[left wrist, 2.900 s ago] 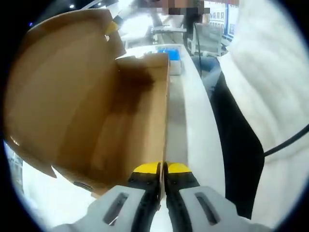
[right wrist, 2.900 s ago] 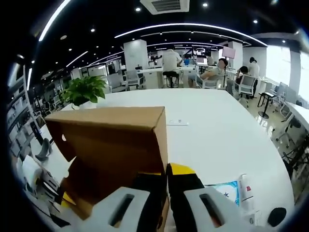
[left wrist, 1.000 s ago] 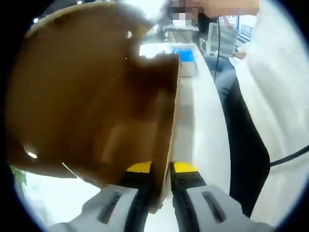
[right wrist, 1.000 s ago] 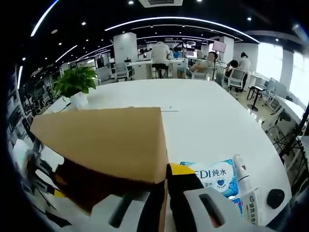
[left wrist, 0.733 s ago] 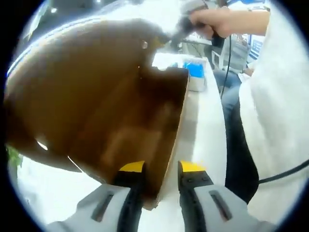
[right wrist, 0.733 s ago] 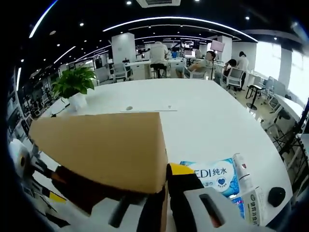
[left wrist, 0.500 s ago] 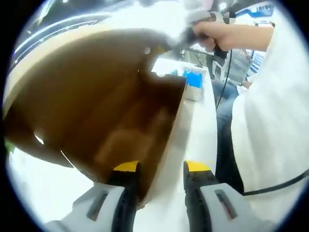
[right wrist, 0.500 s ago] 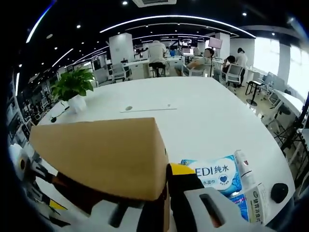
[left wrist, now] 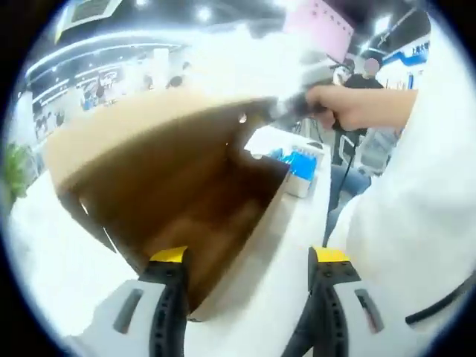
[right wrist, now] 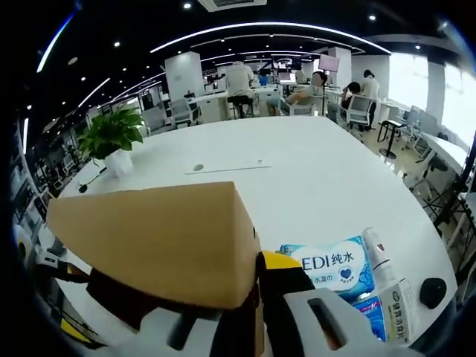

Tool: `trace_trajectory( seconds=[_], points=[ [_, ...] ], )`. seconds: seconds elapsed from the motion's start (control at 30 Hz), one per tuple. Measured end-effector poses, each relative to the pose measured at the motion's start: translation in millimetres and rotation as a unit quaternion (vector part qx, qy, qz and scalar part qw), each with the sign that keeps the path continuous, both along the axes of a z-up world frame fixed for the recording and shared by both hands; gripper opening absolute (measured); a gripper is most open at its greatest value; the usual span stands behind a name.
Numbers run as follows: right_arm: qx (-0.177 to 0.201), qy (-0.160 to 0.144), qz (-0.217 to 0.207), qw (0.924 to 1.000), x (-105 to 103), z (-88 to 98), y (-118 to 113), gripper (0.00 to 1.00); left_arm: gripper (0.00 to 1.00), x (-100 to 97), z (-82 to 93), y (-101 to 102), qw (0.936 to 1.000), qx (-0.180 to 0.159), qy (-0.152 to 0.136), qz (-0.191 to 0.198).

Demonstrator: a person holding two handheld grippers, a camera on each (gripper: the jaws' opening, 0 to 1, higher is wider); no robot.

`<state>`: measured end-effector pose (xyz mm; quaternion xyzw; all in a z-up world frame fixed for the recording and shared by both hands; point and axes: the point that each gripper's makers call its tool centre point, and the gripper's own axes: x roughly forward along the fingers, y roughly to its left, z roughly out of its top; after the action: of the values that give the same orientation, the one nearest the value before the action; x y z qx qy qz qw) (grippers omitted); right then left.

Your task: Operate the shoe box by opening the lid, removing the specified soft item, and placing it in the target area until the item is outside and the box remains undamaged.

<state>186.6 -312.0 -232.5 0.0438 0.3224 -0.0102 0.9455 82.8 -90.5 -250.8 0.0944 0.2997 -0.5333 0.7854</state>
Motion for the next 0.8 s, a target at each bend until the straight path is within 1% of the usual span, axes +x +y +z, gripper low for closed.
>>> trace_trajectory(
  seconds=[0.03,0.07,0.13,0.17,0.2,0.3,0.33,0.4,0.43,0.47,0.5,0.63,0.67,0.7,0.73,0.77,0.8],
  points=[
    [0.001,0.000,0.000,1.0000,0.2,-0.1,0.1,0.01,0.68,0.0,3.0,-0.3,0.9998,-0.014,0.005,0.011],
    [0.001,0.000,0.001,1.0000,0.5,-0.3,0.1,0.01,0.72,2.0,5.0,0.6,0.9996,-0.020,0.003,0.019],
    [0.002,0.000,0.002,1.0000,0.6,-0.1,0.0,0.01,0.77,5.8,8.4,2.5,0.9986,-0.032,0.006,0.041],
    [0.002,0.000,0.004,1.0000,0.6,-0.1,0.1,0.01,0.80,8.8,14.7,1.4,0.9974,-0.049,0.004,0.053],
    [0.003,0.001,0.004,1.0000,0.4,-0.1,0.1,0.01,0.83,9.6,16.8,2.6,0.9972,-0.050,0.001,0.056],
    [0.005,0.002,0.005,1.0000,0.0,-0.1,0.2,0.01,0.91,16.2,26.3,6.9,0.9948,-0.062,-0.027,0.076],
    [0.006,0.002,0.005,1.0000,0.1,-0.1,0.3,0.01,0.93,16.5,26.3,8.5,0.9945,-0.061,-0.028,0.080],
    [0.002,0.001,0.008,1.0000,-0.1,-0.4,0.3,0.01,0.97,18.6,22.7,15.3,0.9941,-0.045,-0.034,0.092],
    [0.000,0.002,0.010,0.9999,-0.4,-0.8,0.2,0.01,0.97,18.7,22.4,17.3,0.9938,-0.044,-0.037,0.095],
    [-0.002,0.001,0.012,0.9999,-1.1,-0.9,1.0,0.01,0.98,20.6,21.8,22.2,0.9925,-0.038,-0.038,0.110],
    [-0.004,0.001,0.013,0.9999,-1.2,-1.0,1.1,0.01,0.99,21.1,23.1,24.6,0.9915,-0.040,-0.039,0.118],
    [-0.003,0.001,0.017,0.9998,-3.1,-3.2,2.1,0.01,0.99,25.1,26.5,33.4,0.9883,-0.036,-0.047,0.141],
    [-0.003,0.000,0.020,0.9998,-3.5,-3.6,2.3,0.01,0.97,26.7,27.7,35.8,0.9869,-0.036,-0.043,0.152],
    [-0.002,-0.001,0.021,0.9998,-3.7,-3.5,2.4,0.02,0.94,29.6,34.4,39.0,0.9832,-0.048,-0.039,0.172],
    [0.002,-0.003,0.021,0.9998,-4.0,-3.3,2.6,0.02,0.91,32.6,41.3,40.2,0.9805,-0.061,-0.043,0.182],
    [0.003,-0.003,0.021,0.9998,-4.3,-3.3,2.5,0.02,0.92,36.0,47.4,43.3,0.9779,-0.068,-0.045,0.193],
    [0.005,-0.005,0.020,0.9998,-4.4,-3.6,2.0,0.02,0.92,38.0,50.0,45.1,0.9779,-0.065,-0.049,0.192]
  ],
)
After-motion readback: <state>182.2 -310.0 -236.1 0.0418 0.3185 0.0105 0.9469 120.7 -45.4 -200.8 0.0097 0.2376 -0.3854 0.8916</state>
